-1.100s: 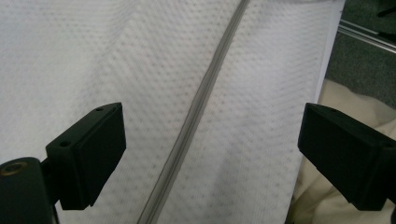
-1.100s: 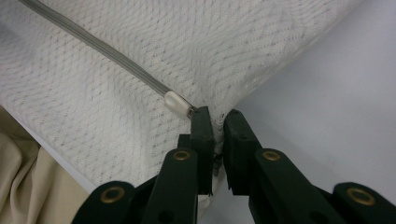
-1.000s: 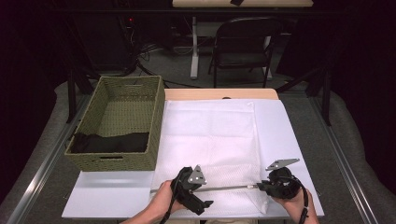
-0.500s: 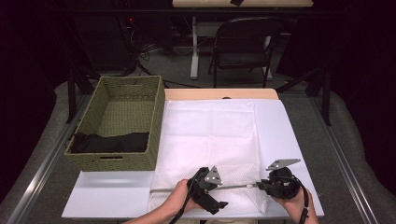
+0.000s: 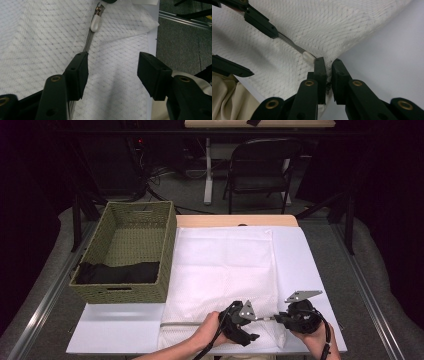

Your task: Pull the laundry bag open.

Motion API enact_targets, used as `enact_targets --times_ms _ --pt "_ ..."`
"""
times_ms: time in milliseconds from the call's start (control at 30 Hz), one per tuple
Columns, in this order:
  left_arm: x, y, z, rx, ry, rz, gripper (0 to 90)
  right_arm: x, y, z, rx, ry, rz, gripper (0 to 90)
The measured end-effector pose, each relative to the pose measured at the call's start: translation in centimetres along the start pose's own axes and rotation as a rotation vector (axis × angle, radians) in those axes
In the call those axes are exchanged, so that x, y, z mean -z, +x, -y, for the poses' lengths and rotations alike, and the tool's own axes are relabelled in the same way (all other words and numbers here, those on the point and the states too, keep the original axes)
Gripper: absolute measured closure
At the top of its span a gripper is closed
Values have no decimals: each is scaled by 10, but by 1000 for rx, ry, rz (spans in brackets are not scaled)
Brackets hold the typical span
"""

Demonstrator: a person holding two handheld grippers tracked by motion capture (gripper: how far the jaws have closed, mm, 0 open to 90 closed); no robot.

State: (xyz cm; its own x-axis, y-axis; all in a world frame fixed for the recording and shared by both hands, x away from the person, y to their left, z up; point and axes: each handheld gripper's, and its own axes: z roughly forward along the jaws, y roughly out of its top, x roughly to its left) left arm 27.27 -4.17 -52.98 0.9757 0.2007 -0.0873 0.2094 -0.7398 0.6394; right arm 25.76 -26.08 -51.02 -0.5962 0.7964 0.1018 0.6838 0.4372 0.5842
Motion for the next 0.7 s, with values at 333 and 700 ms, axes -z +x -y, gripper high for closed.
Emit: enact_targets --times_ms 333,700 --pt "-11 12 -13 71 -16 9 648 4 2 -5 6 -22 -20 835" --pt "-27 17 -20 93 -2 18 704 1 9 -6 15 -16 -14 837"
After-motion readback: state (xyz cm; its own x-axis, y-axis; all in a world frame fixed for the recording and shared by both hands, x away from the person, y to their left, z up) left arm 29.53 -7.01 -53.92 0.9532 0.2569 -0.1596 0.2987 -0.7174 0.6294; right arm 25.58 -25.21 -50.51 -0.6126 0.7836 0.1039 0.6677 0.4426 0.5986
